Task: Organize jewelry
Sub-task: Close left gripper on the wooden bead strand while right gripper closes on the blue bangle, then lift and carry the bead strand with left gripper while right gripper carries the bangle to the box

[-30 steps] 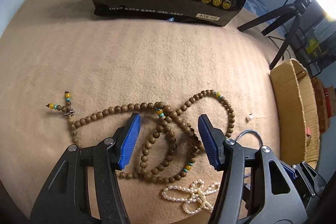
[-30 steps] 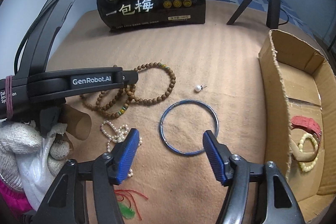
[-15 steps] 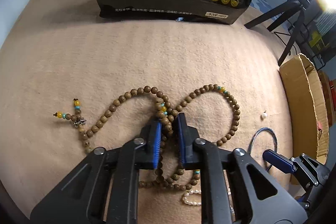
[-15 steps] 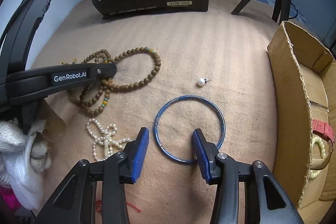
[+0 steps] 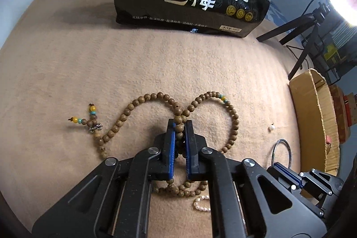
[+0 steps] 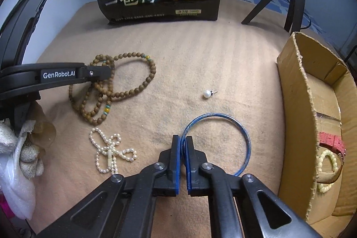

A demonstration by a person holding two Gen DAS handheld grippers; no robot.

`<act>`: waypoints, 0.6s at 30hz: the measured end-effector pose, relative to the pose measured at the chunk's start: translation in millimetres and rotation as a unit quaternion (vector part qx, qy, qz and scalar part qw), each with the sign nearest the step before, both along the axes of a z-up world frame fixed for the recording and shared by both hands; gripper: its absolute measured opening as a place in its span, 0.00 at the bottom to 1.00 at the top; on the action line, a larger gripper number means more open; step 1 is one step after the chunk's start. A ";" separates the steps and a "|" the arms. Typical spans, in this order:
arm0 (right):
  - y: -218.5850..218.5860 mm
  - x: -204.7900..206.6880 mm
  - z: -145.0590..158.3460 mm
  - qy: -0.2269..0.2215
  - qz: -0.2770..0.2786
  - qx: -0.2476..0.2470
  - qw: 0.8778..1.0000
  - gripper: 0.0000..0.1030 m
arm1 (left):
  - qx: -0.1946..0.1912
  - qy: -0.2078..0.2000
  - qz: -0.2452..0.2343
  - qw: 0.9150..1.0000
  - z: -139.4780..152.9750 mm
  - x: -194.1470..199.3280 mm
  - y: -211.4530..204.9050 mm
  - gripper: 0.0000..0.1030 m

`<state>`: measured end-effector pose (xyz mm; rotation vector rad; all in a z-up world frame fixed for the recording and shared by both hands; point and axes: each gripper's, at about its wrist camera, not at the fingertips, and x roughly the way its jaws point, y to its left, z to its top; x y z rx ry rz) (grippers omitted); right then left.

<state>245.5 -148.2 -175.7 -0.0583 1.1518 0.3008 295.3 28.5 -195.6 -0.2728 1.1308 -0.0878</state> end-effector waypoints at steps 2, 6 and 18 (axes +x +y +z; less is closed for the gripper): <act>-0.5 -1.9 4.4 -0.004 -0.001 0.005 1.000 0.01 | -0.001 -0.002 0.001 1.000 4.5 -3.0 2.6 0.05; -2.9 -7.1 17.0 -0.015 -0.003 0.018 1.000 0.01 | -0.008 -0.012 0.003 1.000 17.3 -10.8 5.4 0.05; -18.1 -24.2 66.5 -0.067 -0.013 0.054 0.996 0.01 | -0.037 -0.060 0.000 0.997 73.8 -43.8 12.4 0.04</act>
